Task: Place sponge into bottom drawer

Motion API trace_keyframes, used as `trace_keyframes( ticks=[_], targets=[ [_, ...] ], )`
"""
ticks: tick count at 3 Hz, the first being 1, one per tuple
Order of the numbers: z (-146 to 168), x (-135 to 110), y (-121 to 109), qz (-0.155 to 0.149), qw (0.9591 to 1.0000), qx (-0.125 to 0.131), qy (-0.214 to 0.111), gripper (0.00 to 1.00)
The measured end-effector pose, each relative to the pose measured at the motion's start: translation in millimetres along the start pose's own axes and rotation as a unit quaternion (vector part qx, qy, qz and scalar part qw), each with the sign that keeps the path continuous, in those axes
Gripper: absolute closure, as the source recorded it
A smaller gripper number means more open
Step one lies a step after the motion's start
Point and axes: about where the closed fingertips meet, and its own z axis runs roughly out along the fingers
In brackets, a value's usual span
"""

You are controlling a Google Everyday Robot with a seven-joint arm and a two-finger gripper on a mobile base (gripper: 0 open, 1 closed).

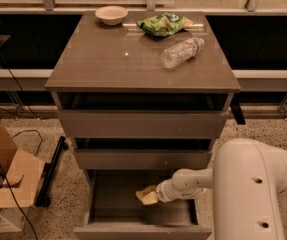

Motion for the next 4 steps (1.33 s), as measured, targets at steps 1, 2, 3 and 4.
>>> trace_keyframes(
  ticks=[1, 2, 3, 4],
  targets=[
    [32, 11, -11, 0.024, 0.9996, 0.012, 0.0, 0.59],
    [73, 37, -31, 0.08, 0.9965, 0.021, 0.008, 0.28],
    [94, 60, -43, 0.12, 0.9921, 0.028, 0.024, 0.05],
    [96, 62, -43, 0.121, 0.9919, 0.028, 0.025, 0.0]
  ],
)
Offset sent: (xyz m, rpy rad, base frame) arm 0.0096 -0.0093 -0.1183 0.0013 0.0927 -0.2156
